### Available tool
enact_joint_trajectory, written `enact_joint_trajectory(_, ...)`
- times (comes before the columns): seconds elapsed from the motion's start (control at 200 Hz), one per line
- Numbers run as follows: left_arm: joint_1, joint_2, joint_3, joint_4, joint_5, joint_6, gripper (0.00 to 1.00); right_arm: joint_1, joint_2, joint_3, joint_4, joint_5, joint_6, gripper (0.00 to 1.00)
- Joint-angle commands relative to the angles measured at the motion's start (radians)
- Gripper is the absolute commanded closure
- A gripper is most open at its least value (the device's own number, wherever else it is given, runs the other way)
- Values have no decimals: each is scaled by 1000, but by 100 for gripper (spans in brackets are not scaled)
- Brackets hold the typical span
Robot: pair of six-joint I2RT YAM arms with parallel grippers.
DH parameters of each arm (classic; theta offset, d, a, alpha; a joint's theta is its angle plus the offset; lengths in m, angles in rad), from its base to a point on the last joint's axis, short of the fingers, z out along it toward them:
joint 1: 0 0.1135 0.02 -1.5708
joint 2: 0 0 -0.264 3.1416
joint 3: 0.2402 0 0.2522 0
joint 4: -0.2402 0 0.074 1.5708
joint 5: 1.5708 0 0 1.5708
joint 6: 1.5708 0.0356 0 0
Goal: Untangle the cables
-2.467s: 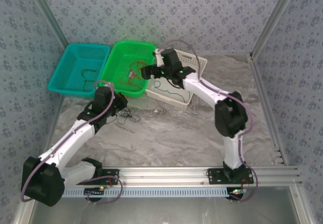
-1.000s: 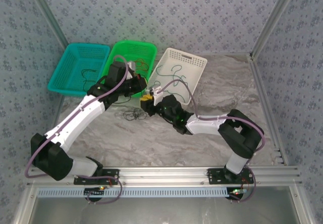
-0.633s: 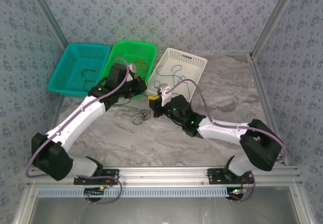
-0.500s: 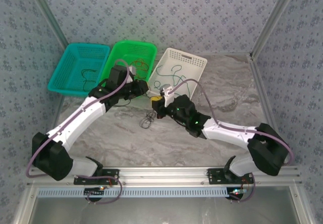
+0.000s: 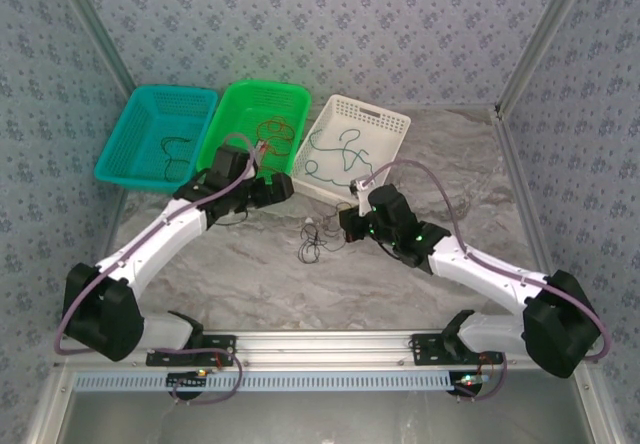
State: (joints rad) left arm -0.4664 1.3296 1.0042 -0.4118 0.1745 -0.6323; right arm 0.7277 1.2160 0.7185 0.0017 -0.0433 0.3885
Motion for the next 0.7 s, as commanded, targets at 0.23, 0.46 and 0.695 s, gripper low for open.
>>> enact_joint_trajectory(0.23, -101, 10, -48, 52, 20, 144, 1, -29, 55, -15, -332, 189, 272, 75)
enact_joint_trajectory(0.46, -129, 89, 17, -64, 45, 52, 5, 44, 21, 64, -473, 388, 250, 28)
enact_joint_trajectory(0.695, -176, 167, 44, -57, 98, -110, 16, 59, 8, 7, -225, 212, 154, 0)
